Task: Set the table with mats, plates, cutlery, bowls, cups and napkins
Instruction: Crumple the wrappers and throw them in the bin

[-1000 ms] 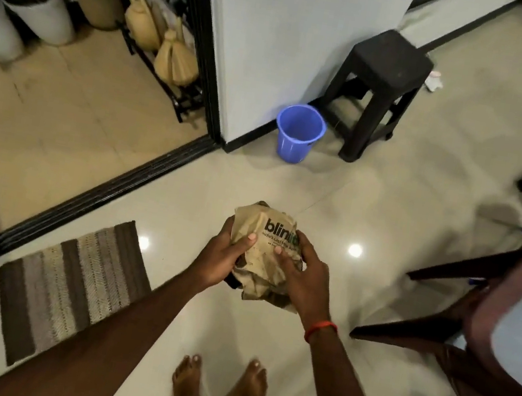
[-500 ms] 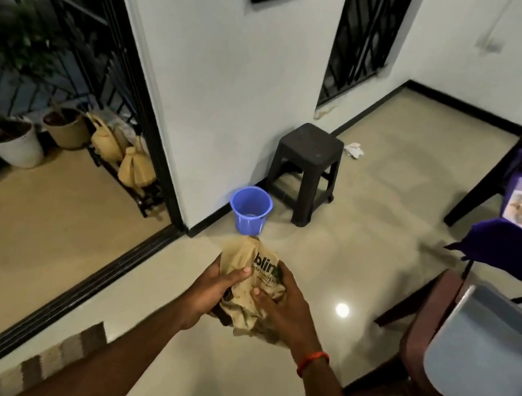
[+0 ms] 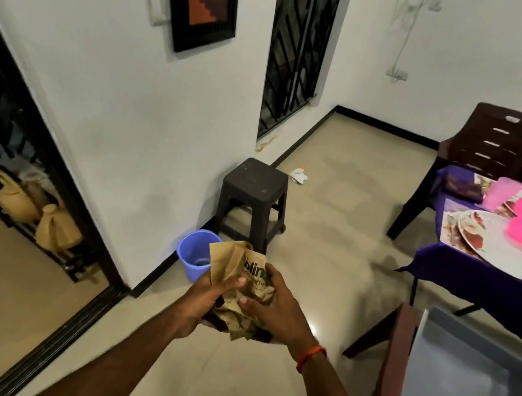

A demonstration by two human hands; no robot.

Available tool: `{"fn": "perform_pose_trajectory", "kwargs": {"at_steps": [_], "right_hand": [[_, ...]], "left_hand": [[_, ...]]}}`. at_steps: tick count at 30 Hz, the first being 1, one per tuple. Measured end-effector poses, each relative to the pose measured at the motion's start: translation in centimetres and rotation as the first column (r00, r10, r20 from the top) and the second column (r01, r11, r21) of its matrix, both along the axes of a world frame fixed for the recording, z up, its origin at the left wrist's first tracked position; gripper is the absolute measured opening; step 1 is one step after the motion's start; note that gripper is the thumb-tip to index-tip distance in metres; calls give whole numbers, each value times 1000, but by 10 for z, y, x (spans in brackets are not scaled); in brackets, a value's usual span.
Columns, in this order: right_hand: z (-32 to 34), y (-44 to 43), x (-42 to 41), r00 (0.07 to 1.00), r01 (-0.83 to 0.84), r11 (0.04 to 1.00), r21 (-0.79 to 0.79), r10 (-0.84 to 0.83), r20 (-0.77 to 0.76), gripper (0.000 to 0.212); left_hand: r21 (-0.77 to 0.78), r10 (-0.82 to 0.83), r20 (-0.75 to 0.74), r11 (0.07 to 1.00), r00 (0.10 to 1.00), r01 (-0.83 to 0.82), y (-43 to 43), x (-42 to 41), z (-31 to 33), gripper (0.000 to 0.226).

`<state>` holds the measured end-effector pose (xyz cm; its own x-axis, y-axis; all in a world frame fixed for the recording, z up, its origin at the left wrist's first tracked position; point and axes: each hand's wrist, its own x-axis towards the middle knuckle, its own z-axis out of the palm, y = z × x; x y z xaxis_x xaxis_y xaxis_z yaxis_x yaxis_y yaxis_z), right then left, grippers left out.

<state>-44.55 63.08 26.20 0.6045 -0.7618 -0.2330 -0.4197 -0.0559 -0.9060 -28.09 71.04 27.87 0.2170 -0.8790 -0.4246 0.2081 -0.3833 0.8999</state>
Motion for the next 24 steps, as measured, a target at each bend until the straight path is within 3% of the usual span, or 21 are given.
{"fn": "perform_pose_trajectory", "kwargs": {"at_steps": [5, 11, 20, 24], "right_hand": [[8, -61, 17, 999, 28, 1000, 8, -28, 21, 89], [6, -116, 28, 993, 111, 994, 20, -112, 32, 83], [-13, -253, 11, 986, 160, 984, 84, -163, 36, 96], [-13, -313, 5, 977, 187, 978, 96, -195, 86, 87]], "left_hand": [[61, -62, -166, 995, 984, 73, -61, 35, 1, 53], [107, -78, -169, 990, 982, 97, -134, 53, -11, 59], [117, -114, -205, 983, 972, 140, -271, 35, -27, 57], [109, -83, -199, 988, 977, 106, -336, 31, -34, 69]]}}
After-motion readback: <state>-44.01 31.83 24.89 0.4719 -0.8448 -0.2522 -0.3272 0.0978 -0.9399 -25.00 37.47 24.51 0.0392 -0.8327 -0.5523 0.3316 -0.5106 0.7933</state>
